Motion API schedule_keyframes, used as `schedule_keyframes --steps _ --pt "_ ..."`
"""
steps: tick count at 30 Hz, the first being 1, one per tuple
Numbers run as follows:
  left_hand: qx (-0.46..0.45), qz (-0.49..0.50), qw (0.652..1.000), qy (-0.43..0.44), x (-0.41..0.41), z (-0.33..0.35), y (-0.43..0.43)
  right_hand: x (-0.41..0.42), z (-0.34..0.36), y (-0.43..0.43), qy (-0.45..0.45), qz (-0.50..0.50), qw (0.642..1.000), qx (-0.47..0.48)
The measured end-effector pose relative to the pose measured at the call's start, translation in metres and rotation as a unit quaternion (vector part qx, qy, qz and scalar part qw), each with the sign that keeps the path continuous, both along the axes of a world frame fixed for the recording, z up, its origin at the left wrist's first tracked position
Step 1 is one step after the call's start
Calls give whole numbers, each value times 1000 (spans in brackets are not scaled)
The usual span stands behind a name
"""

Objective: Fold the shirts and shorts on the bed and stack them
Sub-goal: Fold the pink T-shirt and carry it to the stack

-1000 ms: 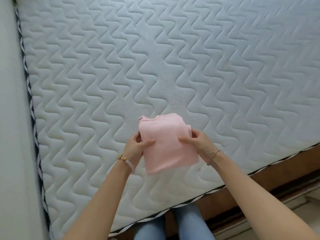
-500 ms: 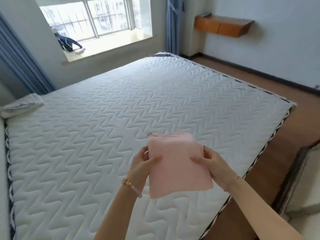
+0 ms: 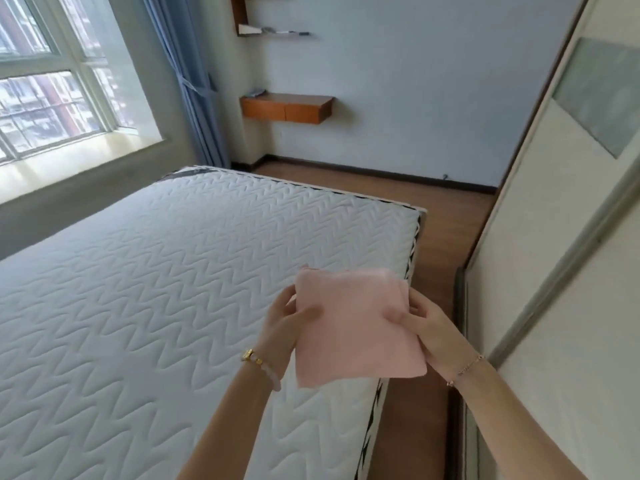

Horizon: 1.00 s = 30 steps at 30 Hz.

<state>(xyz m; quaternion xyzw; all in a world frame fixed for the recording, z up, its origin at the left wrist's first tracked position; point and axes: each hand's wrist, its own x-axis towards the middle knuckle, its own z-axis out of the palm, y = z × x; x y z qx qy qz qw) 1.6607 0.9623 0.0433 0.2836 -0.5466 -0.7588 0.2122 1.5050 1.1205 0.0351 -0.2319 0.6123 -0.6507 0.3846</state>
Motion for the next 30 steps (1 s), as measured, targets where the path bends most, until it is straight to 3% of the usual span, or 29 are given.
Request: schedule_keyframes --steps 18,30 --pt "-42 -171 984 3 -295 22 58 -209 26 99 26 -245 969 -21" --pt "-37 -195 980 -9 -485 5 -14 -383 11 29 17 -272 962 -8"
